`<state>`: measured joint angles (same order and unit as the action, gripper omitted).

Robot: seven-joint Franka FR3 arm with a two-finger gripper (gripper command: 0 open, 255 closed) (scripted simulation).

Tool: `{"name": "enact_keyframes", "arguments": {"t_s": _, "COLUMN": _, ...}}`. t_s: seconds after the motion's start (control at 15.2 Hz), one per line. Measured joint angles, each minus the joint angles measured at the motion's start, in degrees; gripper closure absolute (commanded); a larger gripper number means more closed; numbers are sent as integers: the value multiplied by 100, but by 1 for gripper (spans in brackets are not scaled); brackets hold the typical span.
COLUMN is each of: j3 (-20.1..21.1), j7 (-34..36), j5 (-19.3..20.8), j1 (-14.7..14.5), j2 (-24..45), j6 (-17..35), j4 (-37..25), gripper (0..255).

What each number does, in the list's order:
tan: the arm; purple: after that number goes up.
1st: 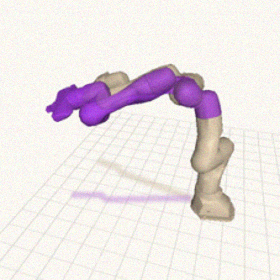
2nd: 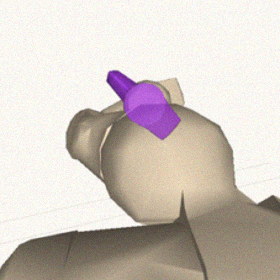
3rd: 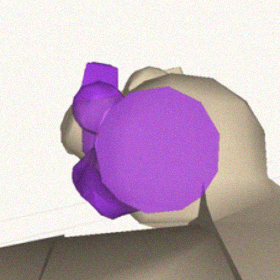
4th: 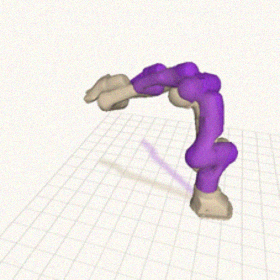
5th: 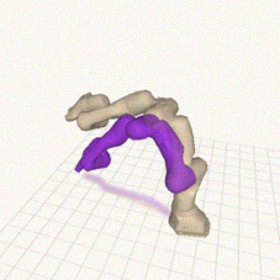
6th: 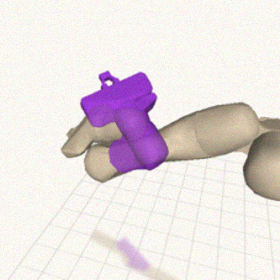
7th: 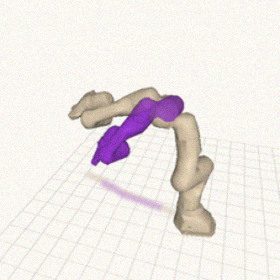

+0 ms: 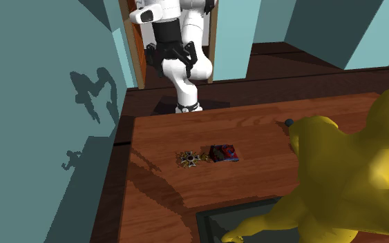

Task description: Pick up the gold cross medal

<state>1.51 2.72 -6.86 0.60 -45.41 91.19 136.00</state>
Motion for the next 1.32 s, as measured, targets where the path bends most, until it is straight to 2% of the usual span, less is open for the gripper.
{"name": "enact_keyframes", "arguments": {"t_s": 0.2, "j3": 177, "j7": 311, "j5": -113, "j1": 19, "j2": 190, "j6": 78, "j4": -76, "gripper": 0}}
{"name": "enact_keyframes", "arguments": {"t_s": 0.73, "j3": 1125, "j7": 2307, "j5": -531, "j1": 226, "j2": 1858, "j6": 450, "j4": -1159, "gripper": 0}}
{"name": "enact_keyframes", "arguments": {"t_s": 0.99, "j3": 1487, "j7": 3317, "j5": -543, "j1": 332, "j2": 2768, "j6": 597, "j4": -1808, "gripper": 0}}
{"name": "enact_keyframes", "arguments": {"t_s": 1.32, "j3": 1801, "j7": 4597, "j5": -366, "j1": 385, "j2": 4046, "j6": 611, "j4": -2914, "gripper": 0}}
